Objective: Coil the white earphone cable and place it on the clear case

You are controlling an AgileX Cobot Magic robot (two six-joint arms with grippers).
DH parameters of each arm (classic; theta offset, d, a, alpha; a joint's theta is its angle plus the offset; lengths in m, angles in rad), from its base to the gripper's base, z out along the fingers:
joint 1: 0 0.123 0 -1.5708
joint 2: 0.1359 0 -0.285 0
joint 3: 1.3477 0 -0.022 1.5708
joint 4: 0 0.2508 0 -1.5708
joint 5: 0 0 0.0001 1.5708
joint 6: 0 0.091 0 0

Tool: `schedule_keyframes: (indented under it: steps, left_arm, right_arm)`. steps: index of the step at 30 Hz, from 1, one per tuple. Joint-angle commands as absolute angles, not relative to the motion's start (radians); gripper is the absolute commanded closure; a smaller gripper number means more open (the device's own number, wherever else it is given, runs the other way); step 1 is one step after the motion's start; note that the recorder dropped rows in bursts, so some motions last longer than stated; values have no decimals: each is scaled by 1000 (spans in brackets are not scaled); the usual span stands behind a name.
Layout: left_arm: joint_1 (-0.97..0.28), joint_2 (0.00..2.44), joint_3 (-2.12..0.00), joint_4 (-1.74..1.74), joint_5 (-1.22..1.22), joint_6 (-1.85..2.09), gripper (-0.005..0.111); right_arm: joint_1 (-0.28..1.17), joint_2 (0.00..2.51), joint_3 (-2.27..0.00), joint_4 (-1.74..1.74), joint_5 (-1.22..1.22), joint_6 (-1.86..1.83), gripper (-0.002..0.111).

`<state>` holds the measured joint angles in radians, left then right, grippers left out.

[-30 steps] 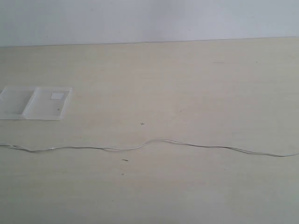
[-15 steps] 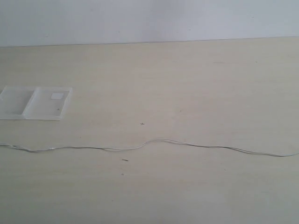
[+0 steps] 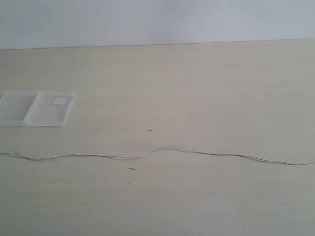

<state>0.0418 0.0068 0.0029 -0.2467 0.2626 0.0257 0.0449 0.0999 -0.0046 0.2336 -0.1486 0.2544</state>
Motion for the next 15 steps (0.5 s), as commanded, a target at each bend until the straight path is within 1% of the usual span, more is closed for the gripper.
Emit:
schedule_keyframes:
  steps: [1,5,8,12,15]
  left_arm:
    - [40,0,0,-247,260,26,107]
    - [40,0,0,-247,260,26,107]
    - [40,0,0,-247,260,26,107]
    - [40,0,0,-247,260,26,107]
    - [40,0,0,-247,260,26,107]
  right_arm:
    - [47,95,-24,431,-410,475,108]
    - [47,178,-230,196,-381,344,108]
    - [47,341,-448,47,-333,346,108]
    - [47,560,-750,45,-227,539,108]
    - [47,704,-909,17,-249,535,108]
